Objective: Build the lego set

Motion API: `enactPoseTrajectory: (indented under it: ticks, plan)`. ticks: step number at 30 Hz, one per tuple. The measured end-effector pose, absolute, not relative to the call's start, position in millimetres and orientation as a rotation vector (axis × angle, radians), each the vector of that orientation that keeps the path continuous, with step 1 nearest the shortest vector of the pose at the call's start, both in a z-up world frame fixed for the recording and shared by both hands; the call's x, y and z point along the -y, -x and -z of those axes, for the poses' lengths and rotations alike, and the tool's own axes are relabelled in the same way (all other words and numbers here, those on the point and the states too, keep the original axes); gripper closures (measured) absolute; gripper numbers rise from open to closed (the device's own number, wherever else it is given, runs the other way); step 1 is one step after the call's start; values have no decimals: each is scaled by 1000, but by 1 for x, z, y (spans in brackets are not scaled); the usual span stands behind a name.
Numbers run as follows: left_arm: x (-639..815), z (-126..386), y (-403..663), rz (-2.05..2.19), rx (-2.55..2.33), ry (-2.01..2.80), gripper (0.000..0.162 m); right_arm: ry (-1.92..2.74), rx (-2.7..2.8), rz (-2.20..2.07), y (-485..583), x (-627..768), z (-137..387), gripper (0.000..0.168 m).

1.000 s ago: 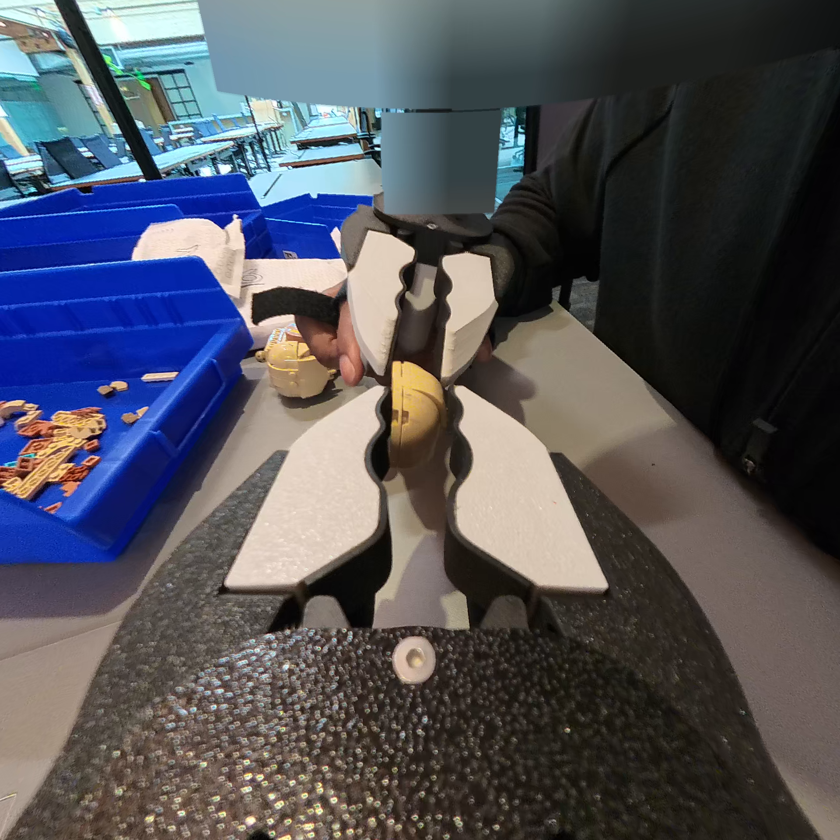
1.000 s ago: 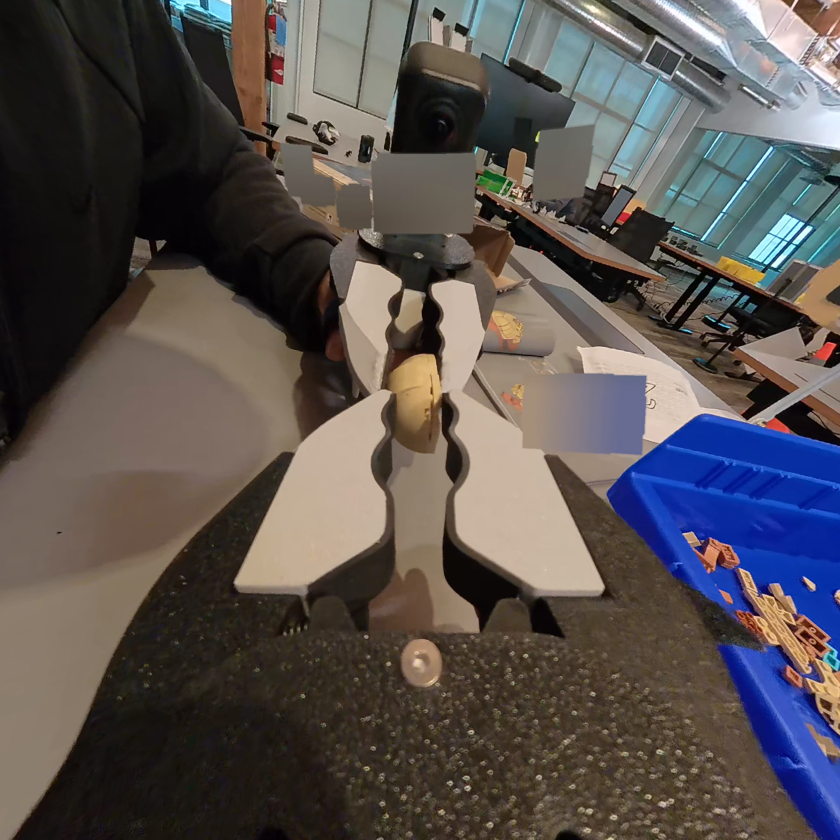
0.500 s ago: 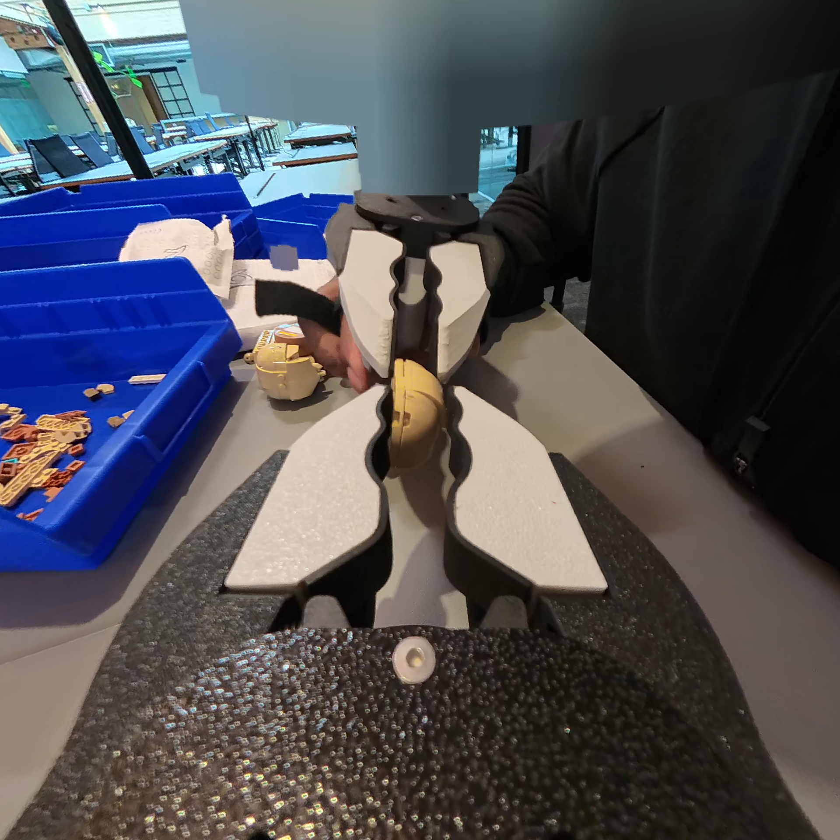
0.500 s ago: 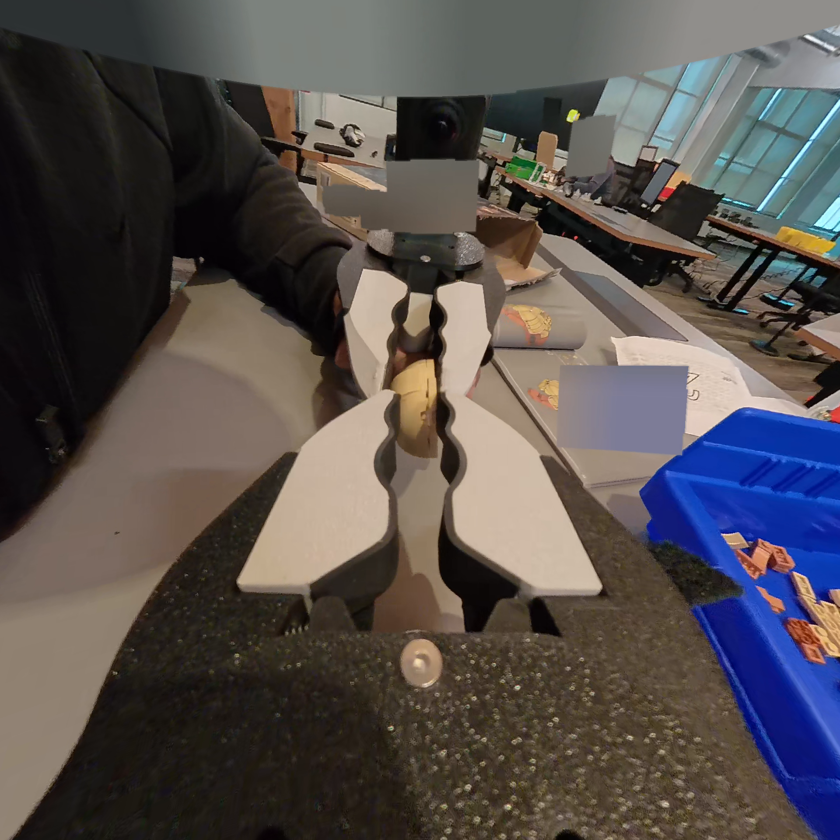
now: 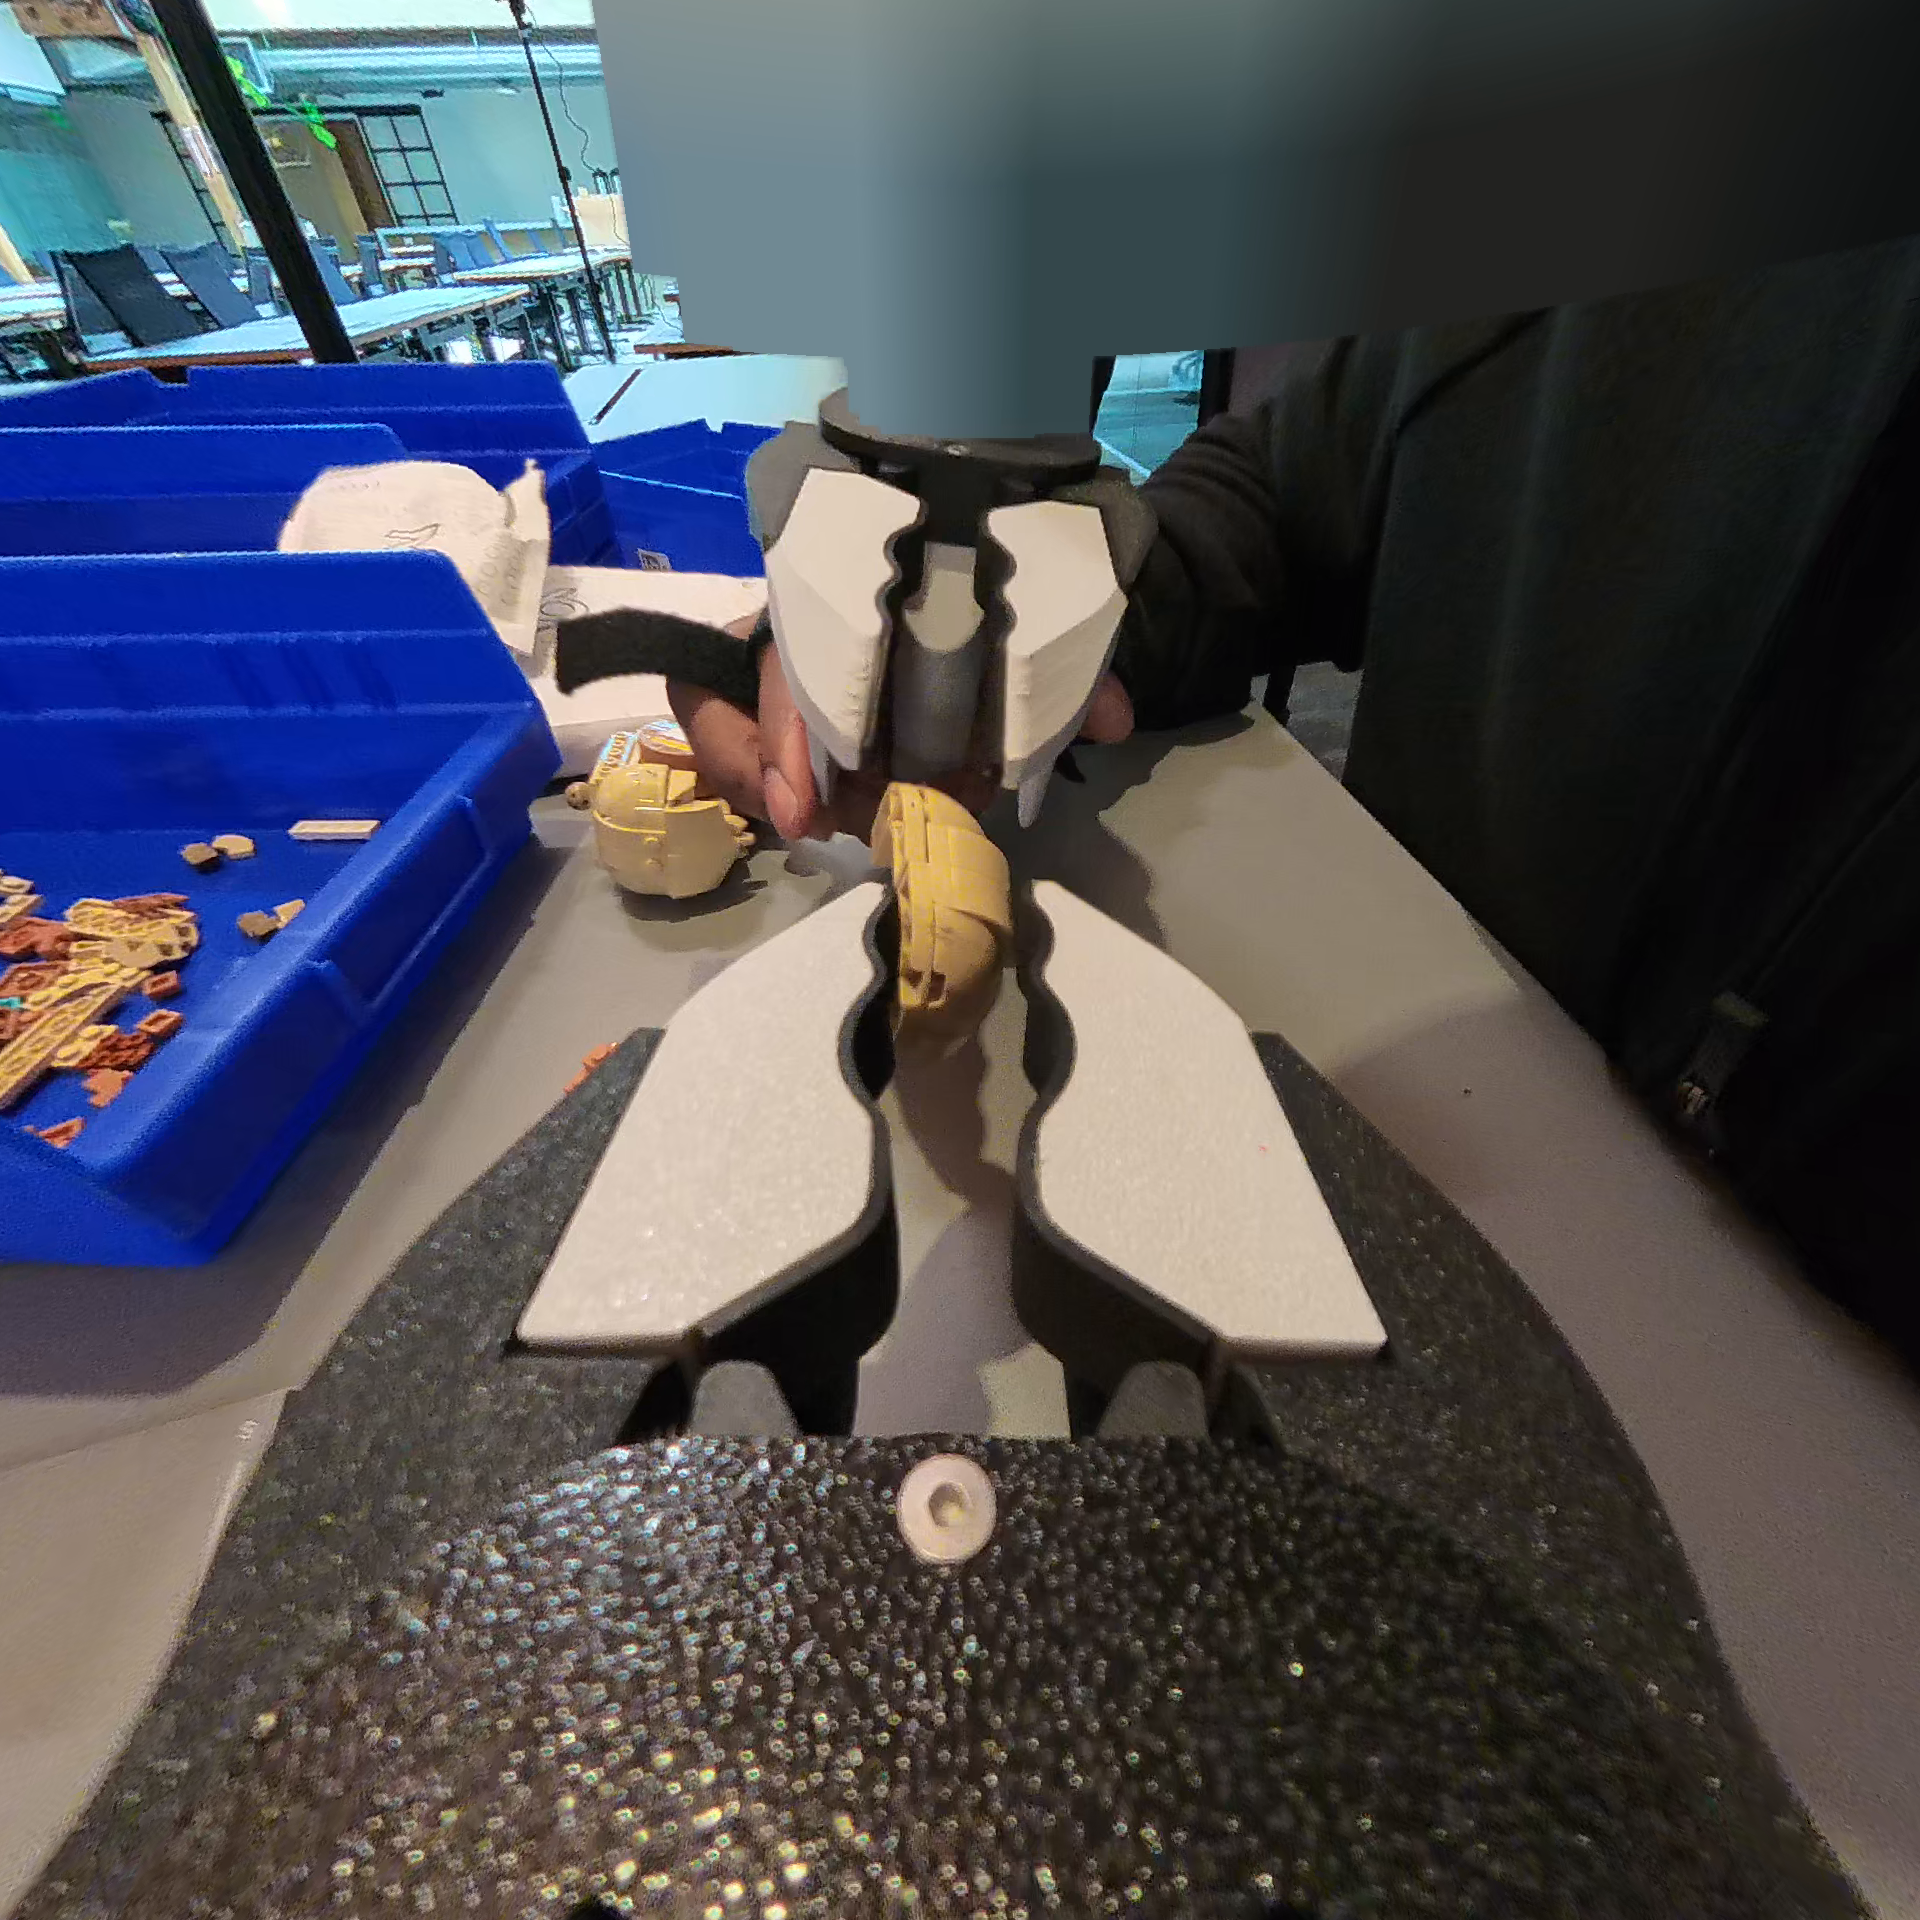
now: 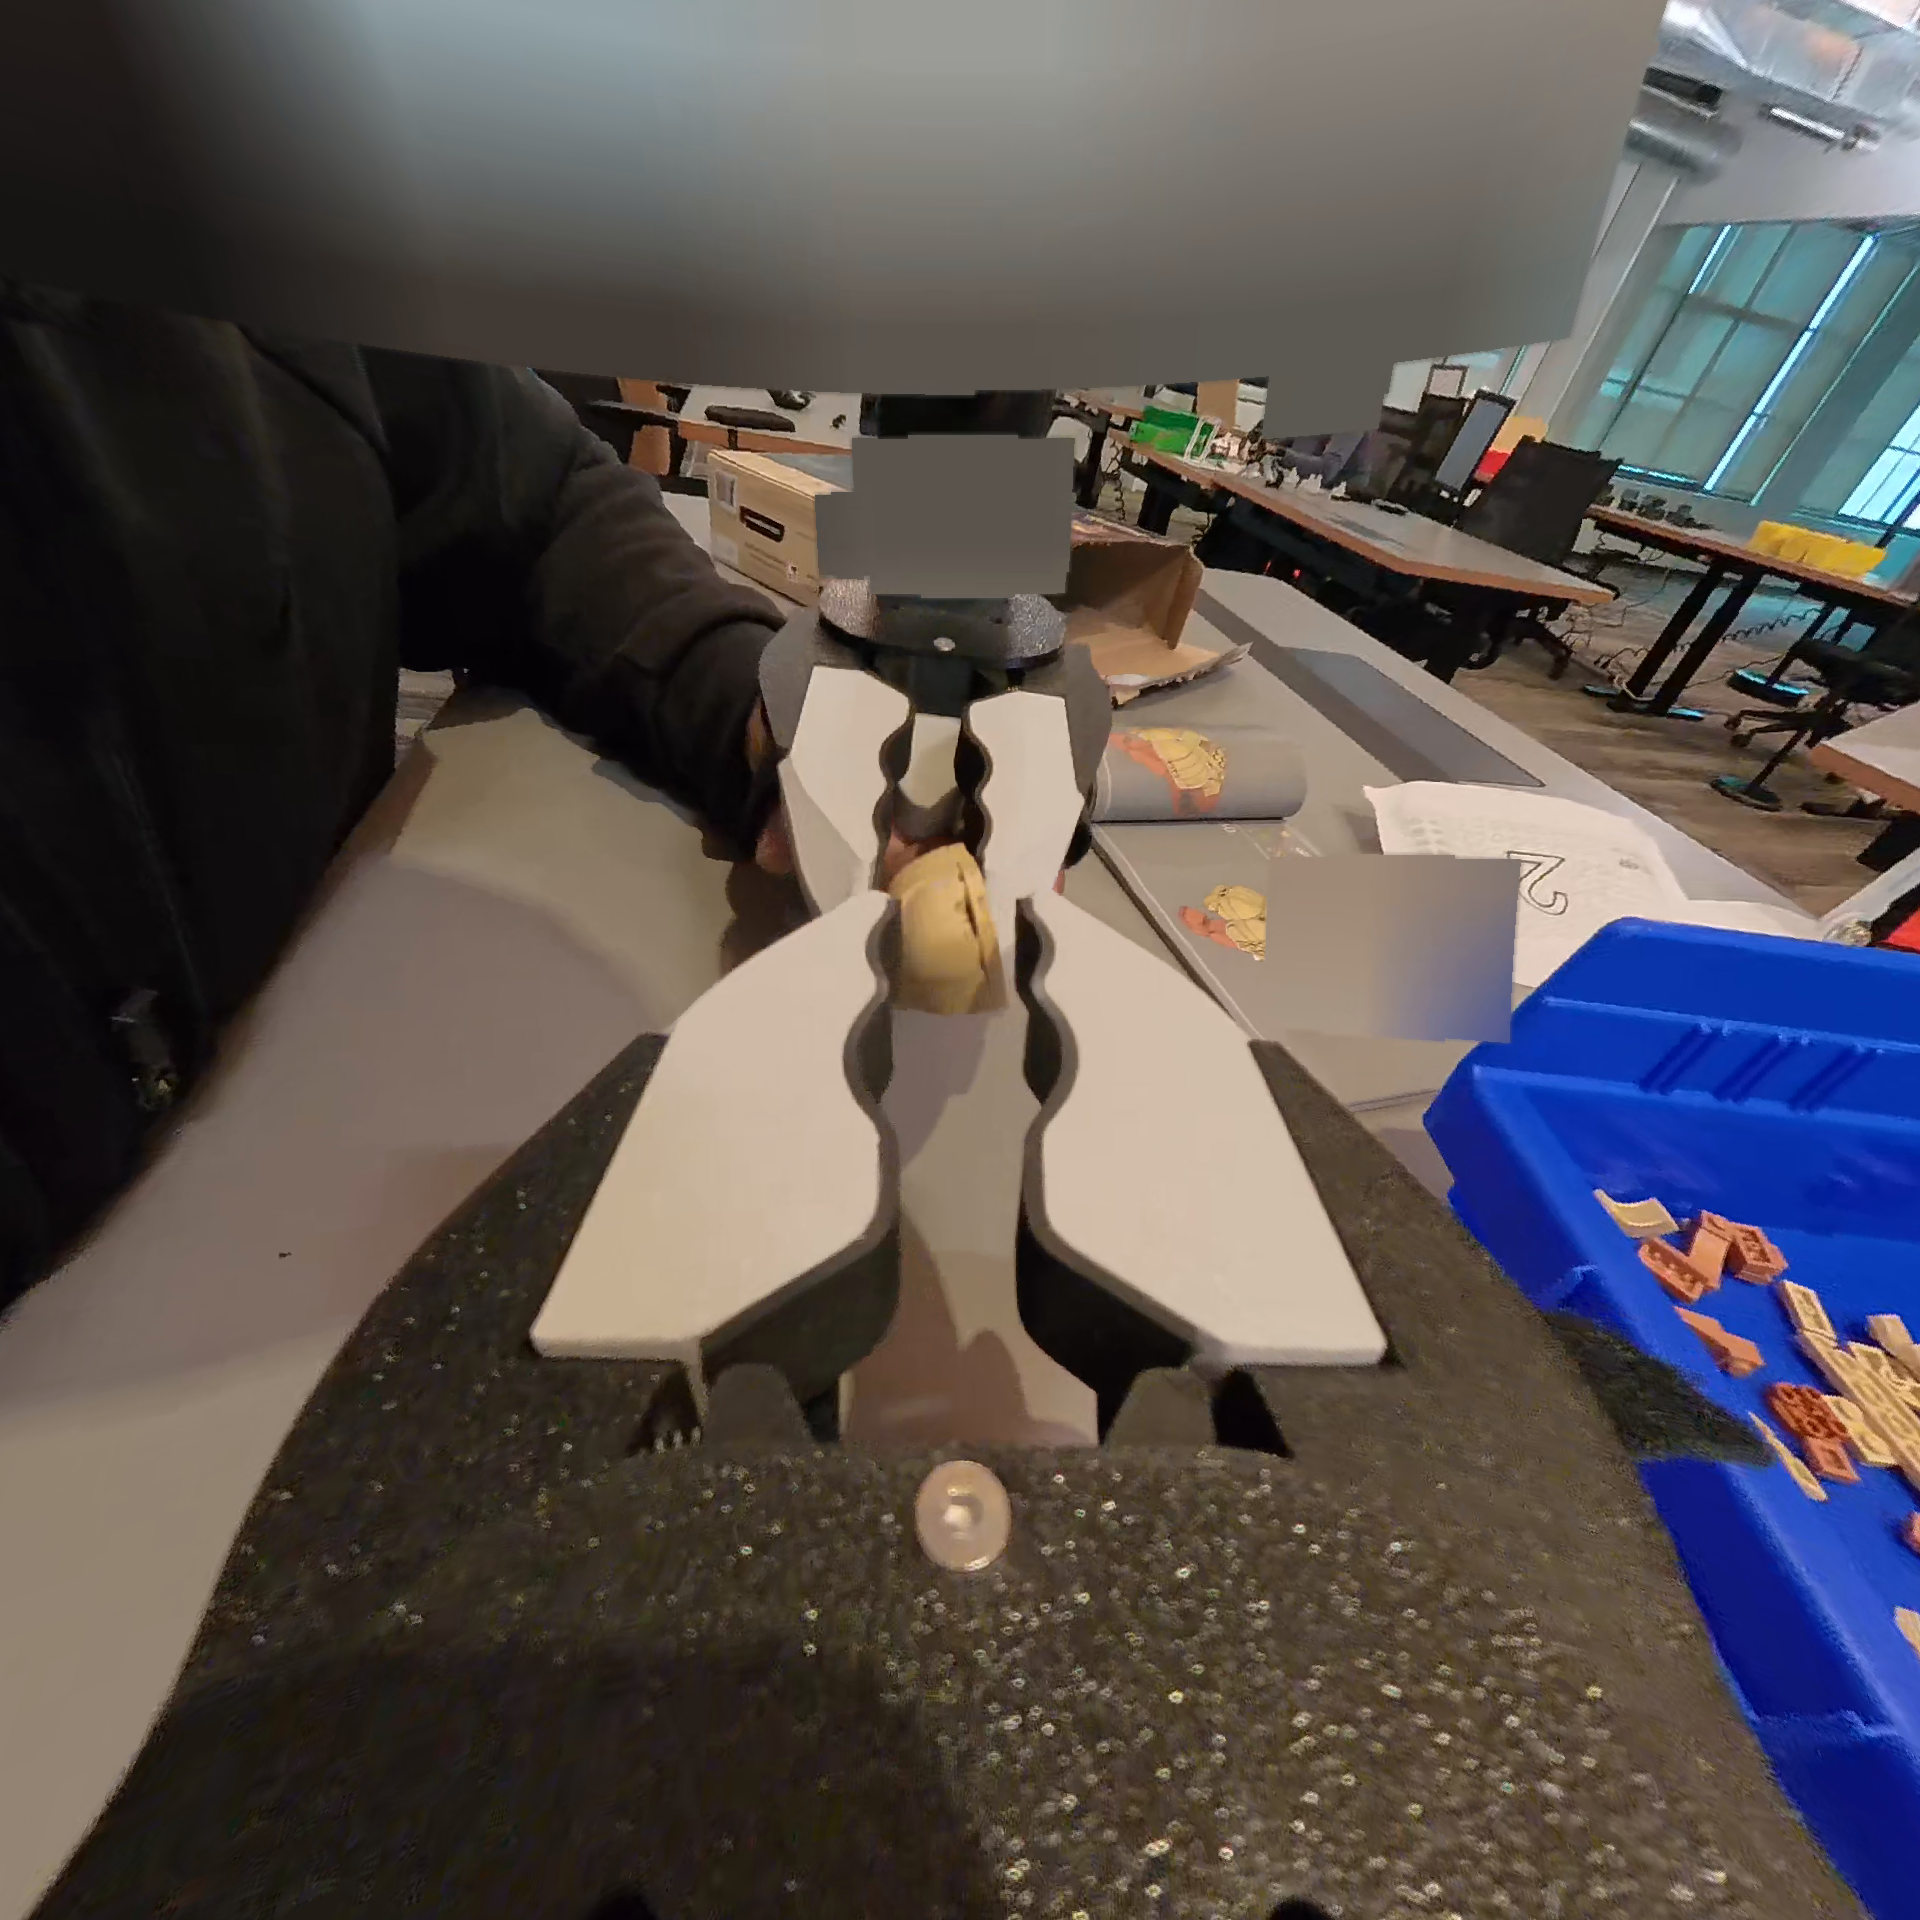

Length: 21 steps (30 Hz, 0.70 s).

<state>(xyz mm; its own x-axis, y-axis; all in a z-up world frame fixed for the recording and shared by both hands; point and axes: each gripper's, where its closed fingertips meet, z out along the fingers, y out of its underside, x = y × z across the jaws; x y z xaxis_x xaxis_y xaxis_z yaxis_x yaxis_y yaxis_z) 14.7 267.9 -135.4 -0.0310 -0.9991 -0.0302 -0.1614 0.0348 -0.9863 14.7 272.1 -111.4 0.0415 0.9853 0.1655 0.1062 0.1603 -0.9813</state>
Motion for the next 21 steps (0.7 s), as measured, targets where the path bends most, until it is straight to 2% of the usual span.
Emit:
enactPoseTrajectory:
  ticks: [9, 21]
  plan:
    - [-264, 140, -17, 1164, -1395, 1341, 142, 1188, 1379, -881, -7, -269, 125, 147]
    - [-259, 142, -17, 1191, -1432, 1343, 143, 1198, 1400, -970, -7, -265, 127, 151]
